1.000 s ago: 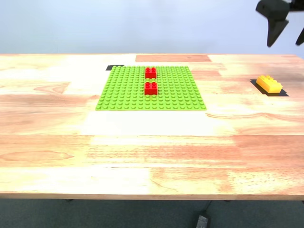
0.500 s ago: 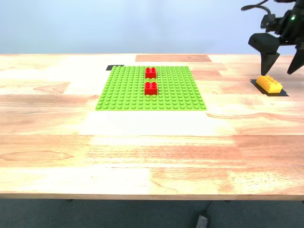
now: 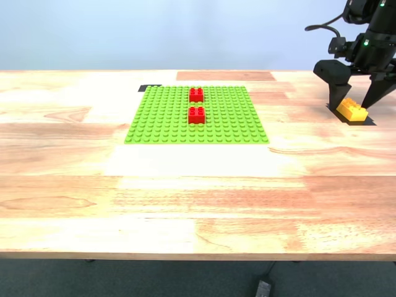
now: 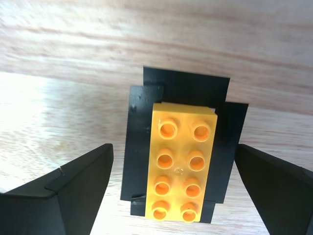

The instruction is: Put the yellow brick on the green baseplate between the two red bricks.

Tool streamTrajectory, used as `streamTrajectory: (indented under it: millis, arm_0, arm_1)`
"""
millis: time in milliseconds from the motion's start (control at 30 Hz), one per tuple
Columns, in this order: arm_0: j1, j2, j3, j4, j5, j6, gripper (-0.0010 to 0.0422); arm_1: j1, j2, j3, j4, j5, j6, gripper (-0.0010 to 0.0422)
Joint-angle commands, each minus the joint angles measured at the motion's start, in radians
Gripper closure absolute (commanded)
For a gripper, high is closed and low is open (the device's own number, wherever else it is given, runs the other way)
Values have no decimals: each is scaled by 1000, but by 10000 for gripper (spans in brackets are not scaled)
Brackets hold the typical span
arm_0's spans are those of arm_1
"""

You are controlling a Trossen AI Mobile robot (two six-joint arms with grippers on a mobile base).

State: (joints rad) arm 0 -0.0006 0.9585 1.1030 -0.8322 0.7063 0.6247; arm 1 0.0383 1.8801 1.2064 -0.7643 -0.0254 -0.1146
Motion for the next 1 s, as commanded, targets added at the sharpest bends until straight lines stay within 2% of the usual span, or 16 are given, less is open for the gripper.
streamTrajectory:
  millis: [33, 767, 867, 1000]
  arm_0:
    - [0, 0, 0, 0, 0, 0, 412]
    - [0, -17, 0, 1, 1, 0, 412]
    - [0, -18, 0, 1, 1, 0, 412]
    - [0, -18, 0, 1, 4, -38, 412]
  arm_1:
    - [0, -2, -7, 6, 5, 5, 96]
    - [-2, -37, -120, 98, 4, 16, 341]
    - [-1, -75, -102, 88, -5, -5, 363]
    - [21, -146, -32, 48, -56, -99, 370]
